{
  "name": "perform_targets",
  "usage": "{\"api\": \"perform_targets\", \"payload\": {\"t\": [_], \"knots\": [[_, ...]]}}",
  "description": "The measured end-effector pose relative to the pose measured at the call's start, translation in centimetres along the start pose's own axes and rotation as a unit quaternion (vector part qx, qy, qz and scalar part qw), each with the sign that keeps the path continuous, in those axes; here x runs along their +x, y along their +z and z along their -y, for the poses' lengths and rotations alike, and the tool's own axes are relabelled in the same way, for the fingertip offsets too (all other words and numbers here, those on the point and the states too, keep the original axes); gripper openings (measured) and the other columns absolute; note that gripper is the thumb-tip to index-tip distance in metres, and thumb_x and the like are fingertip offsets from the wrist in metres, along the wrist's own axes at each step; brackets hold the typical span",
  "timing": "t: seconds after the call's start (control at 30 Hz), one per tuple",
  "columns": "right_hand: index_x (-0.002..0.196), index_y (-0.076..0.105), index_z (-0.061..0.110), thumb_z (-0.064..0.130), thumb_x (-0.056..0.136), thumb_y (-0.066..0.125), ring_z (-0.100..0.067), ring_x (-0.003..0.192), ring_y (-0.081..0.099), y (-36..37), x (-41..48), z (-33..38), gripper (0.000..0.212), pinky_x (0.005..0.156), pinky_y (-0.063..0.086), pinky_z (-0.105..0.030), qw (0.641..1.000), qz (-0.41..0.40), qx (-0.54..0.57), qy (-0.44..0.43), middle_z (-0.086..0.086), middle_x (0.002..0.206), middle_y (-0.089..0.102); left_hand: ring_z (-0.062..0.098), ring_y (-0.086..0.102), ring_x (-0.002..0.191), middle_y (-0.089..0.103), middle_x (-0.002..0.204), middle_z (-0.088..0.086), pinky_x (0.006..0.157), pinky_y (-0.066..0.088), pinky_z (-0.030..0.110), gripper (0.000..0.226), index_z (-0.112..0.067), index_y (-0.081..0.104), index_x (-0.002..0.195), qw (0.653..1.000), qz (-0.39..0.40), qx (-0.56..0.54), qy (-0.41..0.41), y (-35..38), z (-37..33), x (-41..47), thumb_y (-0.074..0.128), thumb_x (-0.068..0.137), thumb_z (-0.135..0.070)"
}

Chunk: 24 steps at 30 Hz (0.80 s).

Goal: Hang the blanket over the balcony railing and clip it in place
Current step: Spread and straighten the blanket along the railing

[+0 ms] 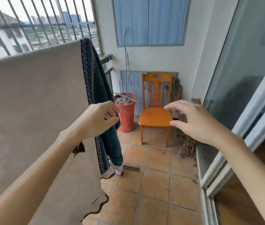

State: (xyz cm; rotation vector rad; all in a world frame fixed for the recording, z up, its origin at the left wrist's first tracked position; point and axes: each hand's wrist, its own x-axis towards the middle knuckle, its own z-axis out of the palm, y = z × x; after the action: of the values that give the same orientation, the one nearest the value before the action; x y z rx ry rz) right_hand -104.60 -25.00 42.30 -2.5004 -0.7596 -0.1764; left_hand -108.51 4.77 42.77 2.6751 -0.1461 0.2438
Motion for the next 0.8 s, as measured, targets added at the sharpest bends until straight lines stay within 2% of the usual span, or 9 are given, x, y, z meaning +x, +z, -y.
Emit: {"api": "perform_targets", "payload": {"t": [0.13, 0.23, 0.3, 0.43, 0.5, 0.6, 0.8], "knots": [[0.133, 0.052, 0.033, 0.025, 0.090, 0.066, -0.001, 0.119, 0.047, 1.6, 2.8, -4.4, 0.046, 0.105, 0.039, -0.028, 0.999, 0.028, 0.015, 0.020, 0.018, 0.136, 0.050, 0.007, 0.066, 0.092, 0.068, 0.104, -0.007, 0.085, 0.057, 0.030, 0.025, -0.027, 0.062, 0.114, 0.999, 0.037, -0.014, -0.028, 3.6, 2.1, 4.1, 0.066, 0.090, -0.024], [0.135, 0.051, 0.031, 0.026, 0.090, 0.066, 0.003, 0.112, 0.042, 3.0, 6.0, -7.7, 0.048, 0.099, 0.034, -0.021, 0.998, 0.045, 0.019, 0.036, 0.017, 0.136, 0.049, 0.006, 0.066, 0.091, 0.068, 0.103, -0.007, 0.084, 0.057, 0.029, 0.024, -0.027, 0.062, 0.113, 0.998, 0.050, -0.028, -0.039, 6.0, 4.1, 8.0, 0.067, 0.090, -0.023], [0.135, 0.050, 0.031, 0.027, 0.090, 0.066, 0.003, 0.111, 0.041, 4.2, 8.8, -9.8, 0.048, 0.098, 0.034, -0.020, 0.997, 0.055, 0.020, 0.040, 0.016, 0.136, 0.049, 0.006, 0.066, 0.090, 0.067, 0.103, -0.008, 0.083, 0.057, 0.028, 0.023, -0.026, 0.062, 0.113, 0.997, 0.053, -0.038, -0.045, 7.5, 5.8, 10.9, 0.066, 0.090, -0.023], [0.136, 0.049, 0.031, 0.028, 0.092, 0.064, 0.003, 0.109, 0.039, 6.9, 15.6, -13.7, 0.047, 0.092, 0.031, -0.019, 0.996, 0.078, 0.017, 0.045, 0.020, 0.128, 0.046, 0.003, 0.065, 0.089, 0.067, 0.101, -0.010, 0.077, 0.053, 0.019, 0.022, -0.026, 0.062, 0.112, 0.995, 0.053, -0.060, -0.061, 10.4, 9.9, 17.2, 0.066, 0.091, -0.024], [0.136, 0.049, 0.031, 0.029, 0.092, 0.064, 0.003, 0.109, 0.040, 8.3, 19.6, -15.2, 0.047, 0.092, 0.032, -0.019, 0.994, 0.093, 0.020, 0.046, 0.018, 0.131, 0.048, 0.000, 0.064, 0.088, 0.067, 0.100, -0.011, 0.073, 0.049, 0.013, 0.021, -0.027, 0.062, 0.112, 0.993, 0.053, -0.072, -0.078, 11.6, 12.0, 20.3, 0.065, 0.091, -0.023], [0.136, 0.049, 0.031, 0.029, 0.092, 0.063, 0.002, 0.115, 0.044, 10.6, 25.4, -17.0, 0.046, 0.098, 0.037, -0.021, 0.991, 0.119, 0.031, 0.044, 0.018, 0.134, 0.048, -0.001, 0.064, 0.088, 0.067, 0.098, -0.014, 0.072, 0.048, 0.012, 0.020, -0.030, 0.062, 0.110, 0.987, 0.064, -0.092, -0.114, 13.0, 15.2, 24.5, 0.064, 0.091, -0.023], [0.137, 0.050, 0.026, 0.026, 0.092, 0.063, -0.001, 0.124, 0.044, 15.5, 34.8, -20.2, 0.046, 0.099, 0.032, -0.014, 0.984, 0.162, 0.061, 0.031, 0.013, 0.136, 0.050, 0.004, 0.064, 0.087, 0.068, 0.097, -0.009, 0.075, 0.047, 0.013, 0.020, -0.025, 0.061, 0.111, 0.976, 0.085, -0.107, -0.169, 15.8, 20.2, 31.0, 0.062, 0.092, -0.019]]}}
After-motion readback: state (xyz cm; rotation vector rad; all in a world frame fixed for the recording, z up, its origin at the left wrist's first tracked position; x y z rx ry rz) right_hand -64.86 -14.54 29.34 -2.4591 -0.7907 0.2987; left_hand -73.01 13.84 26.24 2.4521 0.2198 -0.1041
